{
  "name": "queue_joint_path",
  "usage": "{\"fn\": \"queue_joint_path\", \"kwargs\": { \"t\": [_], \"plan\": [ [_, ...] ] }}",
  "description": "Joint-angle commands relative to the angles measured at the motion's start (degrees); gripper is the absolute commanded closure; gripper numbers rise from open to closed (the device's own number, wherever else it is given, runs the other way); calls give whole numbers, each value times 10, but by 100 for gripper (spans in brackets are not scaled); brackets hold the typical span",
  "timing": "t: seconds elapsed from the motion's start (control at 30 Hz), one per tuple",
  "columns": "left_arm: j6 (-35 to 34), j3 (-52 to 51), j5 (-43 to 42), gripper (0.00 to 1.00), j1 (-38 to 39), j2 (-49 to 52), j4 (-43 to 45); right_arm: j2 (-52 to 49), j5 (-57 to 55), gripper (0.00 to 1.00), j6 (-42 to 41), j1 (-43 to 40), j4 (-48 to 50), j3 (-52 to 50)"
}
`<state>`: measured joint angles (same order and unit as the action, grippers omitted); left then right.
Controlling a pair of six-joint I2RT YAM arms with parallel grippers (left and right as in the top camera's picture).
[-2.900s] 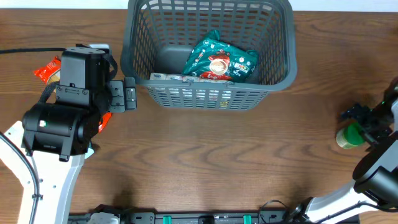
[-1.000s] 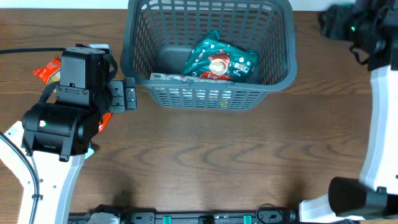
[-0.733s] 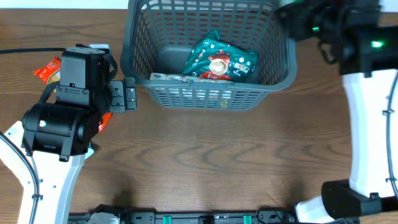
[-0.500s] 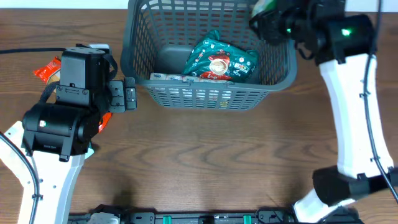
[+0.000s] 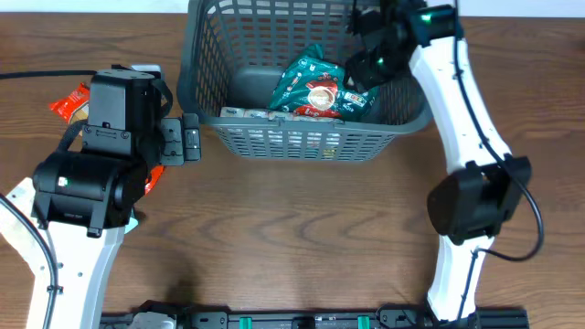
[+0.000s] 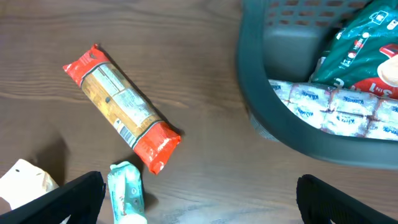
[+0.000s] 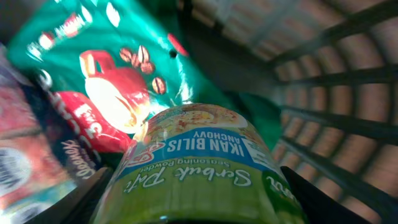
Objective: Pack container
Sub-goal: 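Lift the green jar into the basket and release it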
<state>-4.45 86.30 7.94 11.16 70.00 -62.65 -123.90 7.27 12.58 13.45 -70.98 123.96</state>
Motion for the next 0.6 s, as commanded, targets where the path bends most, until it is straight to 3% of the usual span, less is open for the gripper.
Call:
{"fn": "queue_joint_path", "kwargs": {
  "t": [0.0, 0.07, 0.1, 0.13, 0.2, 0.27, 0.47, 0.57],
  "plan": [
    [3, 8, 7, 1, 3, 0, -1, -10, 13, 99, 16, 12, -1, 12],
    [3, 8, 7, 2, 3, 0, -1, -19, 14, 98, 29, 13, -5, 12],
    [3, 8, 7, 1, 3, 0, -1, -22, 13, 91, 34, 14, -8, 11],
    [3, 8, 7, 1, 3, 0, -1, -24, 14, 76, 40, 14, -12, 11],
    [3, 8, 7, 1, 3, 0, -3, -26, 13, 60, 53, 14, -21, 10],
    [3, 8, 7, 2, 3, 0, -5, -26, 13, 26, 55, 14, -26, 10],
    [3, 8, 7, 1, 3, 0, -5, -23, 13, 1, 55, 14, -29, 15],
    [3, 8, 7, 1, 3, 0, -5, -19, 13, 1, 55, 14, -52, 56]
  ]
}}
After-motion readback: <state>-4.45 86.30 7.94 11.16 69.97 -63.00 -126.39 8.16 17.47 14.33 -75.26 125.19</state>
